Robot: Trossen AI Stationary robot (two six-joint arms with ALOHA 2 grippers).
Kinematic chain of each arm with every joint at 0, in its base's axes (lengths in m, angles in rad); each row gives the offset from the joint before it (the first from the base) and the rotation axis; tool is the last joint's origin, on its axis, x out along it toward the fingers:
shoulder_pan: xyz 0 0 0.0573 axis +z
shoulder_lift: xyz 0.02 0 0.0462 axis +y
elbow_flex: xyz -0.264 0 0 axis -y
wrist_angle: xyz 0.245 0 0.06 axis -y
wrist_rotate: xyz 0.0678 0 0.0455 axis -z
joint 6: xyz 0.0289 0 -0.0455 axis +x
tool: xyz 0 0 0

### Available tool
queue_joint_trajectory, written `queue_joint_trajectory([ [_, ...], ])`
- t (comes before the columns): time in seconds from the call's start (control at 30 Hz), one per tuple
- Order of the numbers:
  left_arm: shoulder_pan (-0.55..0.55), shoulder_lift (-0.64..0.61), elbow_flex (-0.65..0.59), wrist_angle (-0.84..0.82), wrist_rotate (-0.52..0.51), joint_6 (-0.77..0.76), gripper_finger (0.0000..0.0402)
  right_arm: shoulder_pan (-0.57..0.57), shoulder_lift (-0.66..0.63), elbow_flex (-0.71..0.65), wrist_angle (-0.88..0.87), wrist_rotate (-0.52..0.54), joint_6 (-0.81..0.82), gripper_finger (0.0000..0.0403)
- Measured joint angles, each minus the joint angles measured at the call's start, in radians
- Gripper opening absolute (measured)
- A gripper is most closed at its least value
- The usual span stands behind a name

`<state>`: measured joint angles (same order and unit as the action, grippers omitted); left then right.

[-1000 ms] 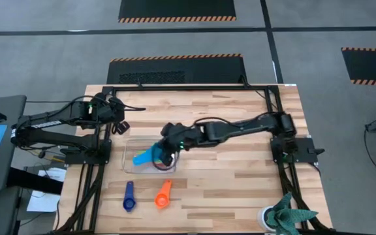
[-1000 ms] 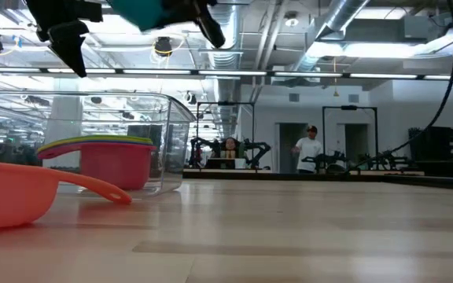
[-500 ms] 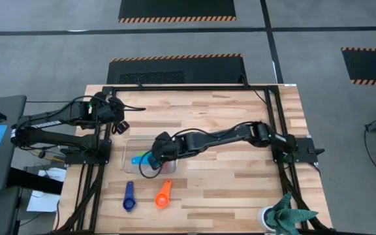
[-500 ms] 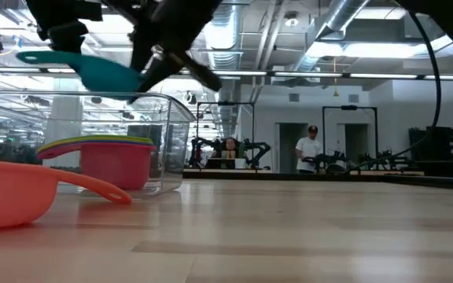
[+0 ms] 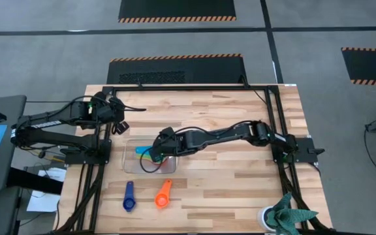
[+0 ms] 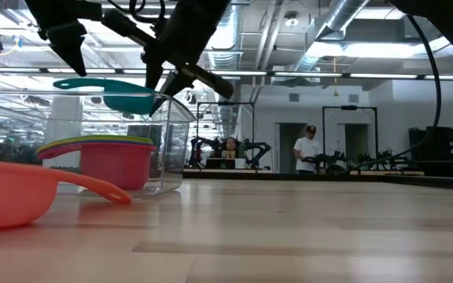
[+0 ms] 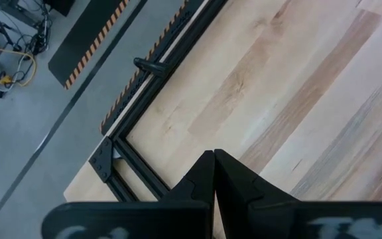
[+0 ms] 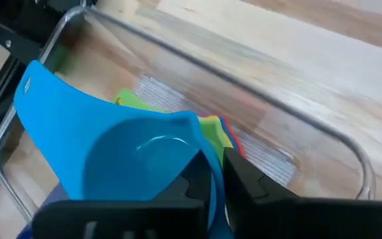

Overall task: Nest measuring cups in basket
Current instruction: Stack the light blue measuring cup on top of the green measuring cup in the transparent bin

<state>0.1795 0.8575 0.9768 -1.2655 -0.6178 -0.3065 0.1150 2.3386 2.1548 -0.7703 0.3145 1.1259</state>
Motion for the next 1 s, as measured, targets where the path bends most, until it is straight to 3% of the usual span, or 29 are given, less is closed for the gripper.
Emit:
queue_joint_trajectory([
  [0.7,0.000,0.000,0.000,0.000,0.010,-0.002,0.0000,0.002,0.000,-0.001,0.097,-0.036,-0.054,0.0052],
  [1.0,0.000,0.000,0.000,0.000,0.009,-0.002,0.0000,0.003,0.029,-0.001,0.125,-0.057,-0.043,0.0103],
])
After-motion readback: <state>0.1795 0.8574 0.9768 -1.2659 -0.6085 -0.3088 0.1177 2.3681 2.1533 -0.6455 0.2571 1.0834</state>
